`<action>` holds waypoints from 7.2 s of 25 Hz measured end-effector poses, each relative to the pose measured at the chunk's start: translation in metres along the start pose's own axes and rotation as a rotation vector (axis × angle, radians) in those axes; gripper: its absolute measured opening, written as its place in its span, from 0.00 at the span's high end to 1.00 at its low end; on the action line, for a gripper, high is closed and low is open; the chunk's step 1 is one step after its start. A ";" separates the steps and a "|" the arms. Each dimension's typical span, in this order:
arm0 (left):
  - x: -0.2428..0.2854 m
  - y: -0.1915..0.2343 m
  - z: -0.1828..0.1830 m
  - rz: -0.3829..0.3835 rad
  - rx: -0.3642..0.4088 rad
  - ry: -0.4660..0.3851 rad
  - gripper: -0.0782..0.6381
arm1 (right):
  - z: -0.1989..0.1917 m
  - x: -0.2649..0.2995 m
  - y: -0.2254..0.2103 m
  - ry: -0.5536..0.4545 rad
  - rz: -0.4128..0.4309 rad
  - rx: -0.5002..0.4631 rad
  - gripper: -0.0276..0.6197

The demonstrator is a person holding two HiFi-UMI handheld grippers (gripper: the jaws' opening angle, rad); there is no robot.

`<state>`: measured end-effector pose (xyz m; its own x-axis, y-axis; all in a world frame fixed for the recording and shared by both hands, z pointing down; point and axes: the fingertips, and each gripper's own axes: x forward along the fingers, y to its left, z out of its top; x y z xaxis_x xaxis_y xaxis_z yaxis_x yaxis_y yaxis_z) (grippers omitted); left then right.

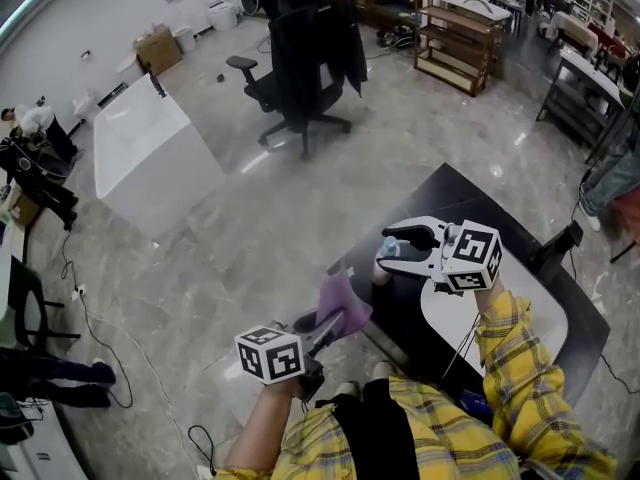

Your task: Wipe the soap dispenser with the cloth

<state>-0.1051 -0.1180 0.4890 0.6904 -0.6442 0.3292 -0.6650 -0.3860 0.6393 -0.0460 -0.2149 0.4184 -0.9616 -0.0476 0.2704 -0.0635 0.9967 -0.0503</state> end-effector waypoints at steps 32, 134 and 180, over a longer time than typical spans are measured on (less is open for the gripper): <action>0.013 -0.010 0.021 -0.017 0.034 -0.056 0.79 | -0.013 -0.006 -0.028 -0.002 -0.711 0.211 0.78; 0.083 0.019 -0.003 0.106 -0.169 -0.125 0.79 | -0.044 -0.086 0.016 -0.177 -0.848 0.222 0.75; 0.012 -0.019 0.020 0.022 0.096 -0.128 0.78 | -0.009 0.009 -0.015 0.005 -0.248 0.029 0.77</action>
<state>-0.0894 -0.1315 0.4669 0.6378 -0.7294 0.2473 -0.7077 -0.4282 0.5620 -0.0508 -0.2301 0.4306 -0.9143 -0.2898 0.2830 -0.3049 0.9523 -0.0098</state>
